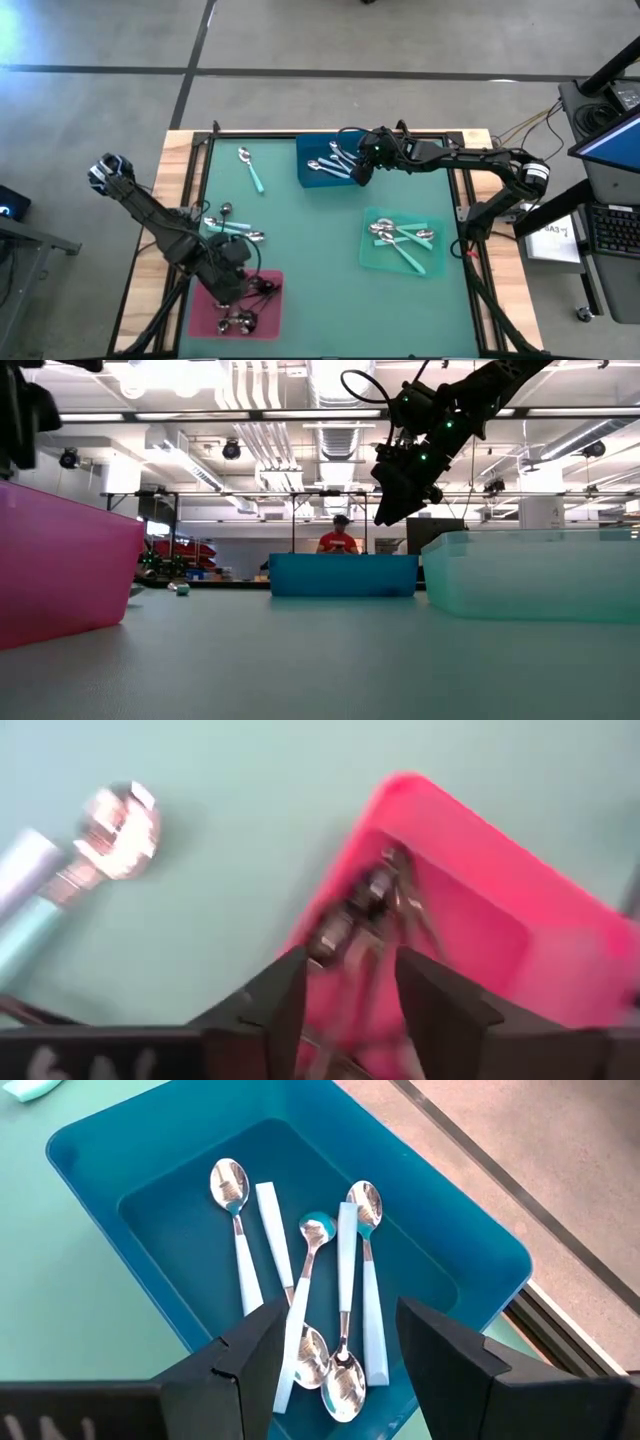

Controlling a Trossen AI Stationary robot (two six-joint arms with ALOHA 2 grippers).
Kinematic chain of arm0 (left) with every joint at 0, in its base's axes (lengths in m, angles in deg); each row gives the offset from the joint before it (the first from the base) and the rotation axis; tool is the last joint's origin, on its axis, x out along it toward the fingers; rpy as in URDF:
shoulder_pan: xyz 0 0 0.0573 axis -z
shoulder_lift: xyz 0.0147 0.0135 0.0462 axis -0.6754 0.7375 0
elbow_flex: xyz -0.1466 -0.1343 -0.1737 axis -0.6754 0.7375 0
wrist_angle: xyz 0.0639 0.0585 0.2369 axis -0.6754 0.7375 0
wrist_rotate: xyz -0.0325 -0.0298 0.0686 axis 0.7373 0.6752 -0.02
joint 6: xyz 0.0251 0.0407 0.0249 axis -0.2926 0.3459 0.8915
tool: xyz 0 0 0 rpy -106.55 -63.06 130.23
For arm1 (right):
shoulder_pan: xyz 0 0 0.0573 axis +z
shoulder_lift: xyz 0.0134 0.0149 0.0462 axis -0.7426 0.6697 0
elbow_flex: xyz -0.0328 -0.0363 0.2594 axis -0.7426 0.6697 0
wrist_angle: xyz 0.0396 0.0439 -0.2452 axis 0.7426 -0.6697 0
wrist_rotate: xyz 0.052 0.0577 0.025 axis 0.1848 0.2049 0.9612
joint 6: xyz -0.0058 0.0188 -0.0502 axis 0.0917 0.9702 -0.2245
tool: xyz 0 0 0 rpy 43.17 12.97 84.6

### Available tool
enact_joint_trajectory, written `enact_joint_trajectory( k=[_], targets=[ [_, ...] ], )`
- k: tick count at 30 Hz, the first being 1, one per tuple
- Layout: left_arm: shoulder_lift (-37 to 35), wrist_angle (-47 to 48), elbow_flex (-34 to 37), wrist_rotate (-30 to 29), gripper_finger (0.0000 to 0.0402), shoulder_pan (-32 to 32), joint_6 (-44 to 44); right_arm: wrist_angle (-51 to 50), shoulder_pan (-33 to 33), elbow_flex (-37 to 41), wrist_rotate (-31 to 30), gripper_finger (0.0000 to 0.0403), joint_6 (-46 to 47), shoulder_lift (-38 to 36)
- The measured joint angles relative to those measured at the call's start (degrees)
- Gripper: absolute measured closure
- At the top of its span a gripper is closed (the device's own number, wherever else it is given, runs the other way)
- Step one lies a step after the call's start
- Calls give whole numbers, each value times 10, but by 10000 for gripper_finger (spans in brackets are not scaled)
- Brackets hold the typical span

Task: Sort silverware by color (type)
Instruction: Put the green spoon into the green bin

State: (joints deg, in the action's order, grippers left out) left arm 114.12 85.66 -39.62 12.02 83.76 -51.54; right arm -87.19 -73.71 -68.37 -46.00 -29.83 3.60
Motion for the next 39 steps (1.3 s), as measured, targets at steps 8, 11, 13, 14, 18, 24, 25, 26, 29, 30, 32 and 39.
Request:
enact_joint_trajectory(
  k=[8, 11, 13, 14, 18, 24, 25, 26, 29, 30, 32, 39],
  targets=[
    [1, 48, 22, -21, 237, -73, 52, 0, 0, 0, 0, 220, 0, 0],
    [1, 65, 43, -4, 241, -114, 61, 0, 0, 0, 0, 220, 0, 0],
    [1, 71, 64, 4, 245, -140, 70, 0, 0, 0, 0, 220, 0, 0],
    [1, 73, 74, 8, 246, -153, 74, 0, 0, 0, 0, 220, 0, 0],
    [1, 59, 113, 44, 249, -206, 87, 0, 0, 0, 0, 220, 0, 0],
    [1, 47, 142, 54, 249, -259, 126, 0, 0, 0, 0, 220, 0, 0],
    [1, 46, 146, 54, 249, -267, 133, 0, 0, 0, 0, 220, 0, 0],
    [1, 46, 151, 54, 249, -275, 142, 0, 0, 0, 0, 220, 0, 0],
    [4, 46, 163, 54, 249, -299, 177, 0, 0, 0, 0, 220, 0, 0],
    [6, 45, 167, 54, 249, -307, 188, 0, 0, 0, 0, 220, 0, 0],
    [12, 38, 174, 54, 249, -321, 205, 0, 0, 0, 0, 220, 0, 0],
    [40, 4, 183, 54, 249, -354, 253, 0, 0, 0, 0, 220, 0, 0]
  ],
)
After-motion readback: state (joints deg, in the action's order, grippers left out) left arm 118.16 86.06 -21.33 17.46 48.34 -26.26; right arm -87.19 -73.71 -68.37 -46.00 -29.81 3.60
